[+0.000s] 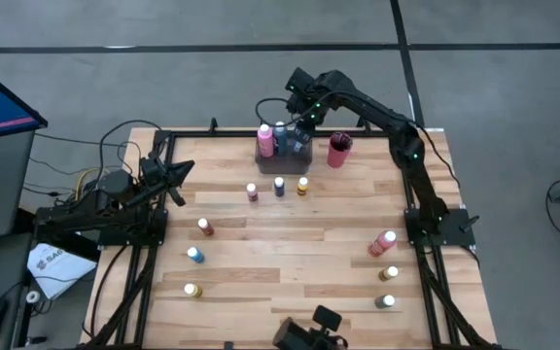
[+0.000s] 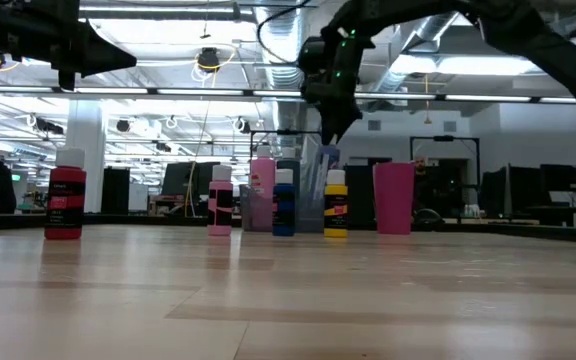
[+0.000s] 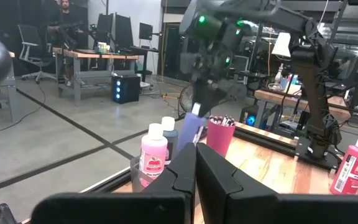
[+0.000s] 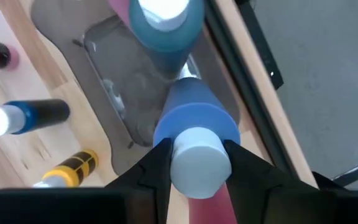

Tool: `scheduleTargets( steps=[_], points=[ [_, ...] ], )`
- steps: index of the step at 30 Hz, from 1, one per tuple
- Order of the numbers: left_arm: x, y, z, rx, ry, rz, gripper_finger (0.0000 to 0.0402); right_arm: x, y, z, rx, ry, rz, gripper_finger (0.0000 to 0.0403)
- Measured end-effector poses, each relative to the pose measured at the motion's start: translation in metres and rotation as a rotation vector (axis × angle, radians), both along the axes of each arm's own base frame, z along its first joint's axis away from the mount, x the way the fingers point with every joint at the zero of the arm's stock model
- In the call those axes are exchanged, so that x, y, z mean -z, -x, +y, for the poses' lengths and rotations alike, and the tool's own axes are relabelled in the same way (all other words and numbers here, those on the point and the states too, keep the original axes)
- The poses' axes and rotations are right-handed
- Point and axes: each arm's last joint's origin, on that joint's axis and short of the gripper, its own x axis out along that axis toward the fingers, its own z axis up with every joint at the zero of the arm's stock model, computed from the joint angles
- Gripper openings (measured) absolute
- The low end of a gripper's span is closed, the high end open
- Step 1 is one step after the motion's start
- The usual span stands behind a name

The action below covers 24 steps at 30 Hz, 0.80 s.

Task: Pick & Place Paint Supplies
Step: Put the blue paint bottle into the gray bin

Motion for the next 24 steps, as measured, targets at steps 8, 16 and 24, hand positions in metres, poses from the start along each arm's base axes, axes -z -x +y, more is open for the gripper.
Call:
scheduleTargets(
  steps=[8,16,24],
  points=[
    [0.000,0.000,0.000,0.000,0.000,0.000,0.0002,0.023,-0.013,-0.004,-0.040,-0.011,0.030,0.0114],
    [0.000,0.000,0.000,0.000,0.000,0.000,0.0002,0.021,-0.018,-0.008,-0.027,0.047,-0.020,0.0120],
    [0.000,0.000,0.000,0.000,0.000,0.000,0.0002,0.020,-0.024,-0.005,-0.062,0.069,-0.043,0.0155]
  ],
)
